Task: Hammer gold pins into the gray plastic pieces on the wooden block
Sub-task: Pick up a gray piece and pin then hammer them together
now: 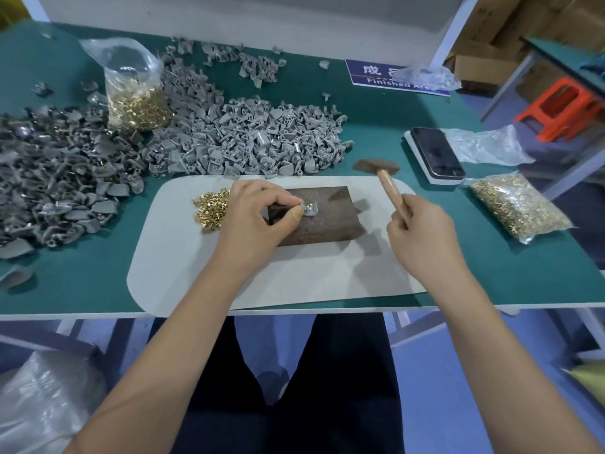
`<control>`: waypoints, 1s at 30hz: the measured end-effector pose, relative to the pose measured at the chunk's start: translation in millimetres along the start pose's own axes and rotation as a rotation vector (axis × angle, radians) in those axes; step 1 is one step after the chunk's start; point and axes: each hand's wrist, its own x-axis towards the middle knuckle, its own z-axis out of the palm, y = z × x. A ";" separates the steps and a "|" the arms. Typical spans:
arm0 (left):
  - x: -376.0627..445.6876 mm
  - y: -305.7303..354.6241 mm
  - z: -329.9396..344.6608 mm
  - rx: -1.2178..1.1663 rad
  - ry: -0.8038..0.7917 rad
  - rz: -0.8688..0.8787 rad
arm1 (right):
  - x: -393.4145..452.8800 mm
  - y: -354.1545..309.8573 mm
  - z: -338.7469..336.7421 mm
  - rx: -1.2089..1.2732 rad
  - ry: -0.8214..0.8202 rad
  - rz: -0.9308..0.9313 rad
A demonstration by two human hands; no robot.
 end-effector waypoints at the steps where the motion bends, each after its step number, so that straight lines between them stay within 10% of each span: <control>1: 0.2 0.3 0.1 0.005 0.003 0.007 | 6.8 4.3 0.8 -0.040 -0.018 0.019; 19: 0.1 -1.6 0.5 0.005 0.003 0.010 | 17.3 18.1 -5.3 -0.463 -0.172 0.118; 30: -0.4 3.3 1.9 0.075 0.075 0.009 | -55.9 27.2 1.4 -0.247 0.208 0.144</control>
